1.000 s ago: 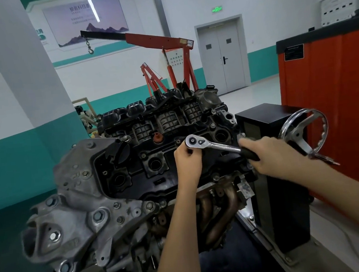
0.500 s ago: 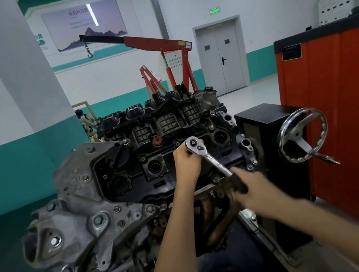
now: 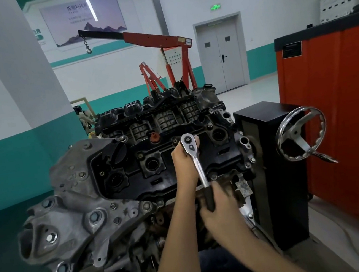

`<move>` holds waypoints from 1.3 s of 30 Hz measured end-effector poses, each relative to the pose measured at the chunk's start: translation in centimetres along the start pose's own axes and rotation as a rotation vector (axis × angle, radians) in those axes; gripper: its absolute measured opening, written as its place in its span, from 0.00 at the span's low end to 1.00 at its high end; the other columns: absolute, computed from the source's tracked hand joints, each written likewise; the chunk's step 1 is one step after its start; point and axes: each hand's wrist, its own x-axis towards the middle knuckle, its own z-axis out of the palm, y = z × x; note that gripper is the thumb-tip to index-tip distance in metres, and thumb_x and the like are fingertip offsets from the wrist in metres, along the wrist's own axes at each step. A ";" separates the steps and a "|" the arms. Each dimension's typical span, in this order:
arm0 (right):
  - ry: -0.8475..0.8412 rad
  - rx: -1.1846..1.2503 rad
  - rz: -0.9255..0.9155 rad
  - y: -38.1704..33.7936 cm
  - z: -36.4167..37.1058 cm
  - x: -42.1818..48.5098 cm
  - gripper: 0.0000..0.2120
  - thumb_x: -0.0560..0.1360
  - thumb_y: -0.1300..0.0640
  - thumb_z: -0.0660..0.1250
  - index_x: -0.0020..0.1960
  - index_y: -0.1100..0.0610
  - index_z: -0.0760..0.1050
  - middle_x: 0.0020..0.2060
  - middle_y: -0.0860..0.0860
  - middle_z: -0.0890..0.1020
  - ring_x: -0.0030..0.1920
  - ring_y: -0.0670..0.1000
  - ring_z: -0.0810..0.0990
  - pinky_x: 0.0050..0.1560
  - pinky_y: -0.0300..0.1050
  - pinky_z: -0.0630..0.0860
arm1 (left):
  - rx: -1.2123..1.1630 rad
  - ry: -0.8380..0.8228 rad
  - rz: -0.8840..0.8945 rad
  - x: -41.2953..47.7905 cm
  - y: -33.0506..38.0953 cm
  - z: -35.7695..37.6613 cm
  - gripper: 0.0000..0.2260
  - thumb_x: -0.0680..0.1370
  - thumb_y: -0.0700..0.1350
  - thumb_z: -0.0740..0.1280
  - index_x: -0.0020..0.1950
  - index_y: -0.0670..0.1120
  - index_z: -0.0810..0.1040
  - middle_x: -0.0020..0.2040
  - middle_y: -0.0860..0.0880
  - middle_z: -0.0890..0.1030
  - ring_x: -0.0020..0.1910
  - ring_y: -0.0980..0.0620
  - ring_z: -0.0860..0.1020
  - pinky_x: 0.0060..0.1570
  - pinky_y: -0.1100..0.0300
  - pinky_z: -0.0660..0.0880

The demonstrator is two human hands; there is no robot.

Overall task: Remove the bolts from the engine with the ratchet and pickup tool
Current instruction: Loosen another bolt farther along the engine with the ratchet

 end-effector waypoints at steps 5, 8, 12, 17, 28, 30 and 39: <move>-0.112 -0.152 -0.050 0.8 -3.3 1.4 0.16 0.71 0.65 0.64 0.54 0.50 0.69 0.34 0.52 0.74 0.30 0.48 0.73 0.28 0.35 0.70 | 0.017 -0.077 -0.023 0.4 -0.2 -0.9 0.23 0.78 0.39 0.67 0.28 0.53 0.62 0.23 0.59 0.63 0.26 0.62 0.61 0.31 0.70 0.62; -0.206 -0.546 -0.207 0.7 -10.7 5.0 0.15 0.71 0.63 0.66 0.52 0.47 0.68 0.32 0.49 0.75 0.30 0.51 0.75 0.31 0.46 0.74 | 0.055 -0.124 0.026 0.3 -0.1 -1.0 0.19 0.78 0.35 0.64 0.30 0.52 0.76 0.28 0.59 0.73 0.31 0.63 0.69 0.37 0.69 0.67; -0.125 -1.087 -0.459 -2.0 -14.8 9.8 0.11 0.75 0.55 0.63 0.56 0.48 0.67 0.35 0.45 0.70 0.38 0.53 0.77 0.37 0.43 0.66 | 0.072 -0.040 0.064 0.1 -0.4 -0.7 0.14 0.77 0.34 0.62 0.37 0.50 0.78 0.27 0.60 0.74 0.30 0.64 0.69 0.32 0.71 0.65; 0.000 -0.639 -0.206 1.3 -9.4 3.9 0.12 0.72 0.59 0.65 0.52 0.51 0.66 0.33 0.50 0.73 0.37 0.58 0.78 0.34 0.45 0.70 | 0.038 -0.016 0.062 -0.3 -1.0 -0.2 0.20 0.78 0.36 0.65 0.29 0.54 0.75 0.25 0.59 0.72 0.29 0.62 0.67 0.31 0.70 0.64; -0.145 -0.211 -0.092 1.3 -5.4 1.8 0.14 0.71 0.66 0.64 0.52 0.52 0.68 0.33 0.54 0.74 0.30 0.50 0.73 0.29 0.39 0.71 | 0.050 -0.084 0.051 0.2 -0.6 -0.7 0.24 0.79 0.40 0.67 0.25 0.56 0.70 0.24 0.60 0.68 0.28 0.62 0.65 0.32 0.71 0.64; -0.210 -0.446 -0.180 0.9 -10.1 4.2 0.13 0.72 0.65 0.65 0.52 0.51 0.69 0.34 0.53 0.77 0.31 0.51 0.76 0.33 0.45 0.74 | 0.088 -0.128 0.068 0.3 -0.4 -0.8 0.22 0.78 0.37 0.65 0.27 0.58 0.75 0.25 0.59 0.71 0.29 0.62 0.67 0.33 0.68 0.65; -0.015 -0.652 -0.209 1.0 -9.4 4.1 0.12 0.72 0.59 0.65 0.52 0.51 0.66 0.32 0.48 0.73 0.37 0.57 0.79 0.33 0.45 0.71 | 0.054 -0.097 0.044 -0.1 -0.6 -0.9 0.19 0.79 0.37 0.63 0.33 0.56 0.77 0.30 0.57 0.74 0.32 0.58 0.69 0.34 0.66 0.65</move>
